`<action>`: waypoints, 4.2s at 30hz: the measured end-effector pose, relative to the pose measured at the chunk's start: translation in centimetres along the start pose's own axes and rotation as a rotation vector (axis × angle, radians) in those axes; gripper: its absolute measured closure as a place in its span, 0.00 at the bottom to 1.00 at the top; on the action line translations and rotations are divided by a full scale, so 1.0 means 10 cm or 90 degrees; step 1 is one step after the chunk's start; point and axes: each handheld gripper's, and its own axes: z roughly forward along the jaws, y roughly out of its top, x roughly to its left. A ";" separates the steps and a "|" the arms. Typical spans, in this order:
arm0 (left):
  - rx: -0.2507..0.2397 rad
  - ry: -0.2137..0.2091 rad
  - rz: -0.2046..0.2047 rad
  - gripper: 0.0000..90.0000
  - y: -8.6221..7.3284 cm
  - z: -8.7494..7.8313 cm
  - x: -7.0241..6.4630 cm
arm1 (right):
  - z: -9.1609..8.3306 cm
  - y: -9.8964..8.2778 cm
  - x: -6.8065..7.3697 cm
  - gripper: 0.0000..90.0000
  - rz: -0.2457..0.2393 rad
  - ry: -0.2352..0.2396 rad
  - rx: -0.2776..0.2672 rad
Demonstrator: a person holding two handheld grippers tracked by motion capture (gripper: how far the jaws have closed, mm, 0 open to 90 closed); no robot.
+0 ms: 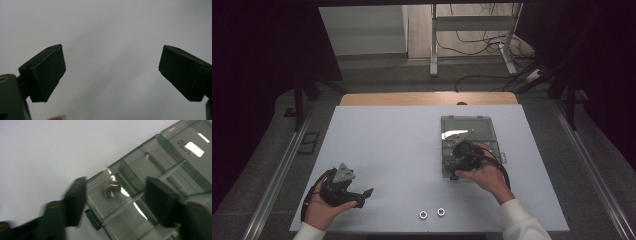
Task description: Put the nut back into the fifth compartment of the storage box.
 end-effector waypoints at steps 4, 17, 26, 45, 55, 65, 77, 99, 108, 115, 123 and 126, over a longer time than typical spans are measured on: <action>0.000 -0.001 0.003 0.08 0.00 -0.01 0.00 | 0.00 0.00 0.02 0.18 0.006 -0.003 -0.002; 0.000 -0.003 0.003 0.08 0.00 -0.01 0.01 | -0.12 -0.08 0.11 0.14 -0.009 0.012 -0.011; -0.002 0.002 0.003 0.08 0.01 -0.01 0.01 | -0.20 -0.20 0.37 0.12 -0.047 0.044 0.013; 0.002 0.000 0.006 0.08 0.01 0.01 0.00 | -0.18 -0.37 0.87 0.15 -0.100 0.089 0.065; 0.003 -0.001 0.007 0.08 0.01 0.02 -0.01 | -0.07 -0.42 0.92 0.22 -0.146 0.107 0.100; 0.006 -0.001 0.009 0.08 0.01 0.02 -0.01 | 0.04 -0.43 1.01 0.28 -0.193 0.122 0.130; 0.010 0.000 0.013 0.08 0.01 0.03 -0.02 | 0.15 -0.39 1.03 0.51 -0.256 0.141 0.137; 0.010 -0.001 0.012 0.09 0.00 0.04 -0.01 | 0.14 -0.33 0.99 0.78 -0.243 0.163 0.158; 0.011 -0.002 0.014 0.08 0.00 0.04 -0.01 | 0.06 -0.30 0.96 0.78 -0.231 0.157 0.140; 0.012 -0.002 0.013 0.09 0.00 0.04 -0.01 | 0.00 -0.27 0.92 0.78 -0.218 0.154 0.125; 0.009 -0.002 0.013 0.09 0.01 0.03 -0.02 | -0.07 -0.22 0.89 0.78 -0.216 0.145 0.109; 0.010 -0.002 0.014 0.09 0.00 0.04 -0.02 | -0.09 -0.21 0.88 0.78 -0.213 0.145 0.105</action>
